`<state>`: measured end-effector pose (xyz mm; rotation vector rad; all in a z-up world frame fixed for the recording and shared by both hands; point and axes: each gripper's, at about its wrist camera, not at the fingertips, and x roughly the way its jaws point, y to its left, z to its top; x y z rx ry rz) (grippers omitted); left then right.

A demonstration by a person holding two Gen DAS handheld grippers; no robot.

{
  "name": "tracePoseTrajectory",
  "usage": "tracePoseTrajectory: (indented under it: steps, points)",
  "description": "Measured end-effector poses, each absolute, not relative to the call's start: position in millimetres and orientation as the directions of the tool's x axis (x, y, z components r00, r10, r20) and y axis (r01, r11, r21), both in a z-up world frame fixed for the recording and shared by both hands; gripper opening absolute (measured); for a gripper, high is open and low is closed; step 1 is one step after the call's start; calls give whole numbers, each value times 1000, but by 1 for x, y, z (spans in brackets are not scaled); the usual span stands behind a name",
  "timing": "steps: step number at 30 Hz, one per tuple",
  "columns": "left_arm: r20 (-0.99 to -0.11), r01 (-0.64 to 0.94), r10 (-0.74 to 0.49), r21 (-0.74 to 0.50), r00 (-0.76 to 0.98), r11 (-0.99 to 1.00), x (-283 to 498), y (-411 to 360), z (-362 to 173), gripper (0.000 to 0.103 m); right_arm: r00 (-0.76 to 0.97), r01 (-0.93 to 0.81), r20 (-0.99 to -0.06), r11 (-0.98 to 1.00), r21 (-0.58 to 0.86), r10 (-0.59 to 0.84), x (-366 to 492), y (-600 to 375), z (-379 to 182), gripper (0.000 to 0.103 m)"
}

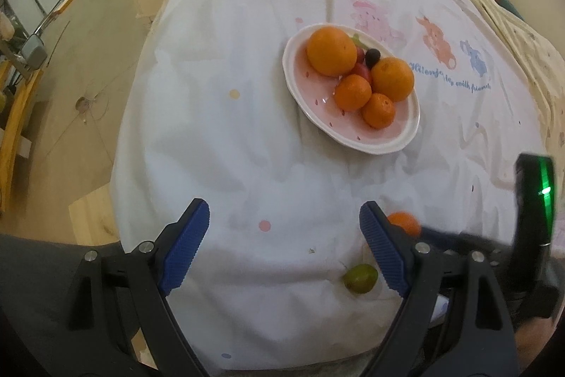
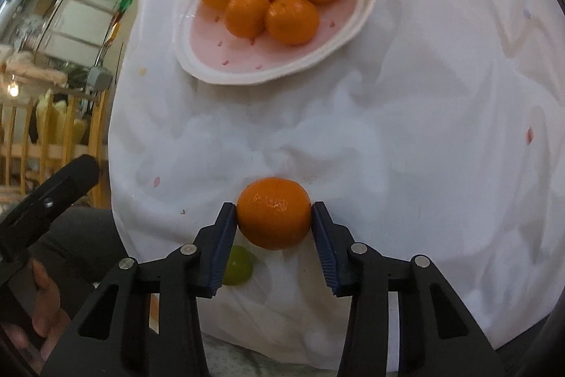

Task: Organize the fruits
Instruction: 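Grasp a tangerine on the sheet with the right gripper, then grasp the green lime with the left gripper while the right holds the tangerine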

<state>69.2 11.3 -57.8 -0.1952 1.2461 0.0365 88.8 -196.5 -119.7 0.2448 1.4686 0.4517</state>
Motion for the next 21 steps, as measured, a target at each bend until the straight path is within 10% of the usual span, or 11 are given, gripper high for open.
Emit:
tracePoseTrajectory:
  steps: [14, 21]
  points:
    - [-969, -82, -142, -161, 202, 984, 58, -19, -81, 84, 213, -74, -850, 875, 478, 482, 93, -268, -81, 45]
    - [-978, -139, -161, -179, 134, 974, 43, -39, -98, 63, 233, -43, -810, 838, 544, 538, 95, -271, -79, 45]
